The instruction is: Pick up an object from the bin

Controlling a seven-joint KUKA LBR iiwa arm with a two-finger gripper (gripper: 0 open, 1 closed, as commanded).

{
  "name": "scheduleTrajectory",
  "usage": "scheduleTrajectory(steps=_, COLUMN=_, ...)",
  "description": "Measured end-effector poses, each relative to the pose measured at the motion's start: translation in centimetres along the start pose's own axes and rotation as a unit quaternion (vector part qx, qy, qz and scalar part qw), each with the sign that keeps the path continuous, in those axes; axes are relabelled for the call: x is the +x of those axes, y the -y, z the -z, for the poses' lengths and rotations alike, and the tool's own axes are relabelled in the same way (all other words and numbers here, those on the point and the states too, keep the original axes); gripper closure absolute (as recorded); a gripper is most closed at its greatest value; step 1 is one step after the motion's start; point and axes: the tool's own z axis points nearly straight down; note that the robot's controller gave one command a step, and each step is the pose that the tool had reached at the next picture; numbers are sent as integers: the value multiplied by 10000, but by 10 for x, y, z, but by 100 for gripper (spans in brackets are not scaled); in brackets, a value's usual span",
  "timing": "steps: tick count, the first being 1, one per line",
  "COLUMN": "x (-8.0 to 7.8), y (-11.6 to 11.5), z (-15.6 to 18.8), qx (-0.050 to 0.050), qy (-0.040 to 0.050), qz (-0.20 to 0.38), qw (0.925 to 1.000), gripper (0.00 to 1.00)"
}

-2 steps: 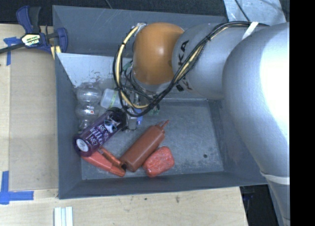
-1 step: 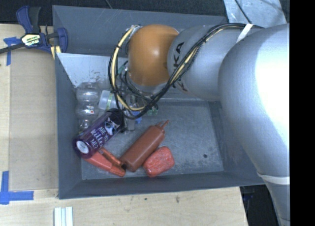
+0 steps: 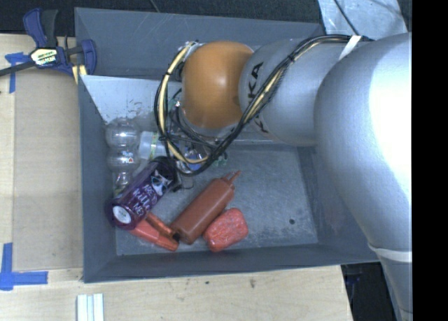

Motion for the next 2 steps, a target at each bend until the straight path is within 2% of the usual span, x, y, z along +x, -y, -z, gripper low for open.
scheduleTrajectory(steps=1, x=-3, y=-14, z=0, qx=0, qy=-32, qz=598, qw=9982, gripper=0)
scheduleTrajectory(steps=2, x=3, y=-35, z=0, qx=-14, qy=-21, qz=1745, qw=9846, gripper=0)
